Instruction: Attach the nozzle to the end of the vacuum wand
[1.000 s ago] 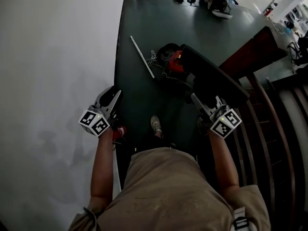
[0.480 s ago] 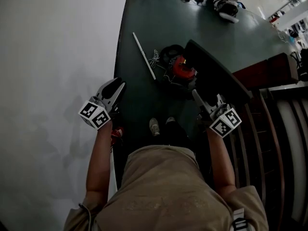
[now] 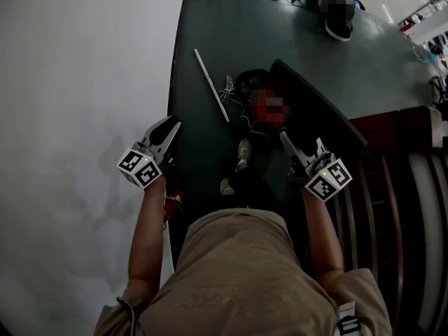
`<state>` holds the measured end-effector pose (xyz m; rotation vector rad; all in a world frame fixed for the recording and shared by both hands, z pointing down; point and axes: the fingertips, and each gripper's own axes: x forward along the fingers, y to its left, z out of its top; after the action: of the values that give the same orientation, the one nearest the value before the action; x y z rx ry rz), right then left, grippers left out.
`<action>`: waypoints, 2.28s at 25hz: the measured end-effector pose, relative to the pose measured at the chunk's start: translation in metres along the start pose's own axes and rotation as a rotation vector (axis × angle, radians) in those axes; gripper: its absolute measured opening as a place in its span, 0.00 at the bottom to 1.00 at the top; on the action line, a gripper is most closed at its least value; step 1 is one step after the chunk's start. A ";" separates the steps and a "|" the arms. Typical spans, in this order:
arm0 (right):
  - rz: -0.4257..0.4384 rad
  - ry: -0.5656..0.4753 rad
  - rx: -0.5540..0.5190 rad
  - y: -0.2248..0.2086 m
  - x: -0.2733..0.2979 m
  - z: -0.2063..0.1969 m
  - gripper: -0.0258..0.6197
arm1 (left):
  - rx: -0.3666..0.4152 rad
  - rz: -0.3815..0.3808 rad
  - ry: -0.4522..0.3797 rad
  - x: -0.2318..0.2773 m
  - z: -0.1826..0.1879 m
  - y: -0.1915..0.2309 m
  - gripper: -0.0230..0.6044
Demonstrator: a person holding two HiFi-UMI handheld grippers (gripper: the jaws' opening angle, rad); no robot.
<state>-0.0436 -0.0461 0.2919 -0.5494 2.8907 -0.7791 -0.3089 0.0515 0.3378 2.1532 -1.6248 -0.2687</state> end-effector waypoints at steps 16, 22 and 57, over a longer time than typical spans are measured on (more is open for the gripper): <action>0.014 0.008 0.009 -0.125 0.088 0.076 0.34 | -0.079 0.048 0.077 0.164 0.051 0.045 0.19; -0.010 0.021 0.053 -0.171 0.097 0.074 0.34 | -0.139 0.084 0.119 0.202 0.039 0.058 0.19; -0.136 0.126 0.148 -0.567 0.412 -0.305 0.34 | -0.532 0.529 0.660 0.438 -0.578 0.674 0.35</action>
<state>-0.3031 -0.5109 0.8402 -0.7090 2.8991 -1.0732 -0.5324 -0.3884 1.1956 1.1819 -1.4362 0.1514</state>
